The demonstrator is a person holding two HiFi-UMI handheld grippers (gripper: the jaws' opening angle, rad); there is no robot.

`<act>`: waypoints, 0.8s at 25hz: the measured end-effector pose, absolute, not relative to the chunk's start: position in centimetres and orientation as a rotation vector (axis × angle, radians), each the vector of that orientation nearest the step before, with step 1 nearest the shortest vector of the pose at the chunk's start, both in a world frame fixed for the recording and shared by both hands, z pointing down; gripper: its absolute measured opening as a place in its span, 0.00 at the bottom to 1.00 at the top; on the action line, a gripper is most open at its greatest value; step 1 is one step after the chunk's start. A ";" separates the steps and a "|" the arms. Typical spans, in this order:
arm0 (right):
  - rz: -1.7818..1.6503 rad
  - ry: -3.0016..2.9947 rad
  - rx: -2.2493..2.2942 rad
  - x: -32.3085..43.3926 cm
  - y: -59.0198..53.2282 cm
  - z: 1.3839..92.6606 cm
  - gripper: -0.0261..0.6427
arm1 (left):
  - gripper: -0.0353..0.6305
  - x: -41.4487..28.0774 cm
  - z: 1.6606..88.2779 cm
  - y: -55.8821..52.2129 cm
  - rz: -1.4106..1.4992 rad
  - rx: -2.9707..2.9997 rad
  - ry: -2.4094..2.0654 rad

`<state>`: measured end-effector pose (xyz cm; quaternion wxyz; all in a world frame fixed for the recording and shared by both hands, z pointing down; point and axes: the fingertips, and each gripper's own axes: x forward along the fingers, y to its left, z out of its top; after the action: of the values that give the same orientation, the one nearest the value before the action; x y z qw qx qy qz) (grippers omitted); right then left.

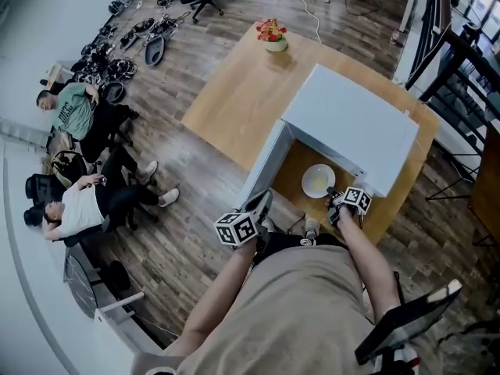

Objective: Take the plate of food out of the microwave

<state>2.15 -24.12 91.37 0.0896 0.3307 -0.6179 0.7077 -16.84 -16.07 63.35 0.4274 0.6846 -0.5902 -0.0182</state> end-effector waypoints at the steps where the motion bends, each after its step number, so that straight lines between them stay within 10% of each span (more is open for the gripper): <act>1: 2.089 -1.832 0.994 2.0 -24.1 91.7 0.06 | 0.06 -16.9 63.3 -15.9 -0.048 1.705 -1.479; 8: 1.832 -1.829 1.008 1.5 -23.7 93.2 0.07 | 0.06 -16.2 63.7 -15.2 -0.060 1.682 -1.471; 17: 1.673 -1.853 0.994 0.1 -23.3 93.0 0.60 | 0.06 -15.8 63.4 -16.1 -0.070 1.698 -1.453; 20: 1.638 -1.873 1.012 0.6 -23.7 92.1 0.63 | 0.06 -15.7 62.8 -16.5 -0.086 1.708 -1.454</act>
<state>0.60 -23.66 92.06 0.2258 0.3670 -0.6794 0.5939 -15.65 -16.52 62.82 0.4338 0.6856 -0.5836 -0.0345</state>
